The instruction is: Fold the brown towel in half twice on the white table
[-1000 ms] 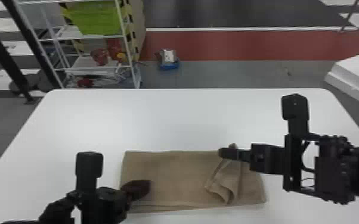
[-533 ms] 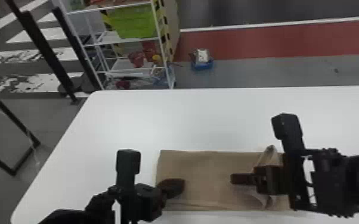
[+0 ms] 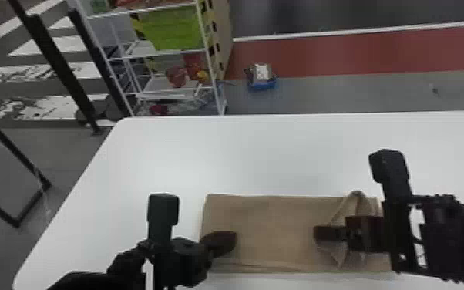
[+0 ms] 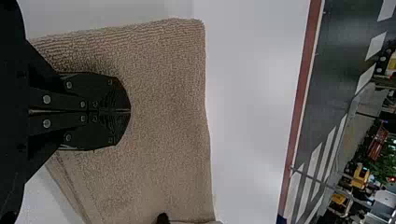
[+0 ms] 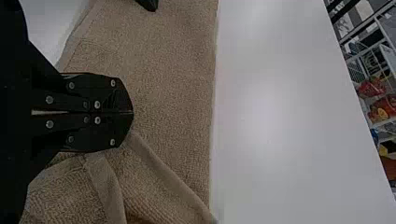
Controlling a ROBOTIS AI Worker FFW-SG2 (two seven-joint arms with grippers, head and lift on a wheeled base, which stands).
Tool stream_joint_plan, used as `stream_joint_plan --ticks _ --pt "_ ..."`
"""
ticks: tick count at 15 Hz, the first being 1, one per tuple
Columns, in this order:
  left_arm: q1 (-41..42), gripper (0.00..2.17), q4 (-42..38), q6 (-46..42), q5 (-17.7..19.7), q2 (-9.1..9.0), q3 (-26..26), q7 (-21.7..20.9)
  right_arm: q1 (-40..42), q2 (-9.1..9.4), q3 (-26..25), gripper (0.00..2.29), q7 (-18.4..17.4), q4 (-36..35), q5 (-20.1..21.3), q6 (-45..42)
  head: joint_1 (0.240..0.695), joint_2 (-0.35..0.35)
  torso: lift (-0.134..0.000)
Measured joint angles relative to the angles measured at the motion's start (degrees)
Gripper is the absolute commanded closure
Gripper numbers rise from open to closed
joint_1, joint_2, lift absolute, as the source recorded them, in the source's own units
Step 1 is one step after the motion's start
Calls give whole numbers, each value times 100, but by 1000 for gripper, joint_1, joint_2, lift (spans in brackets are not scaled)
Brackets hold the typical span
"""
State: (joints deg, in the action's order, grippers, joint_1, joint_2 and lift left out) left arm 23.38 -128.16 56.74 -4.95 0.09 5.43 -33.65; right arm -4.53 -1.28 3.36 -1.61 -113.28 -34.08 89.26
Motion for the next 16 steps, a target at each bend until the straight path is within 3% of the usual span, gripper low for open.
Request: stream_joint_plan --ticks 4,12,13,15,16 --pt "0 2064 -12 0 -18 0 -26 8 147 -158 -541 1750 158 -76 -13 0 695 119 -124" --pt "1 2064 -34 6 -30 0 -40 35 771 -658 -2413 1744 376 -1064 -629 0 695 -68 -124" --pt "1 2064 -40 14 -31 0 -43 35 714 -701 -2548 1663 335 -1124 -723 0 695 -83 -124" --pt "6 2064 -70 41 -32 0 -49 36 574 -725 -2640 907 122 -1187 -833 0 695 -100 -124" --pt "12 2064 -89 59 -34 0 -50 42 542 -726 -2613 670 -67 -1199 -881 0 695 -107 -124"
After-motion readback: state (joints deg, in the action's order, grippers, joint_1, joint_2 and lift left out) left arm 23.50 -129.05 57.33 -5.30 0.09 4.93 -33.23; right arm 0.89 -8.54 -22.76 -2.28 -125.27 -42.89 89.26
